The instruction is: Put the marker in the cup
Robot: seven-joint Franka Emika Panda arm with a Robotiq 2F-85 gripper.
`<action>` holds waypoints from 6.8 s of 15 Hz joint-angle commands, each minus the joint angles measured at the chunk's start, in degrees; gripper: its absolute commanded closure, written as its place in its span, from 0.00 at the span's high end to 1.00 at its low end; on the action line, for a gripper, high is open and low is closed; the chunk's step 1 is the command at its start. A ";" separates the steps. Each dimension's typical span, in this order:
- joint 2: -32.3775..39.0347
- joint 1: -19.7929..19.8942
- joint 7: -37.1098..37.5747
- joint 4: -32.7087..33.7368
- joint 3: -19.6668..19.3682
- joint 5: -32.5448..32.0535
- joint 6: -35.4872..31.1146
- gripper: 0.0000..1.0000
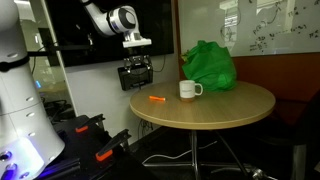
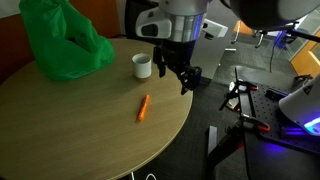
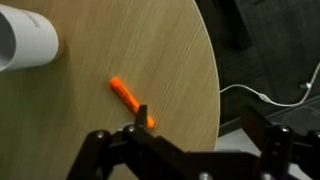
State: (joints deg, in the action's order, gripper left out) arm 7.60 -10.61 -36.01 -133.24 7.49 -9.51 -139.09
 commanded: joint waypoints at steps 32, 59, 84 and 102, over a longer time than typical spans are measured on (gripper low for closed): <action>29.62 10.41 -24.70 21.85 6.33 -7.00 -4.60 0.89; 29.45 14.43 -18.77 21.64 7.55 -0.65 -11.83 0.05; 23.08 34.21 -50.09 18.07 22.68 31.37 -20.16 0.19; 23.73 42.93 -63.14 22.77 25.88 52.69 -20.44 0.05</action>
State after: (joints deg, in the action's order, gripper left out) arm 31.17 31.41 -95.77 -110.91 33.06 38.66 -159.56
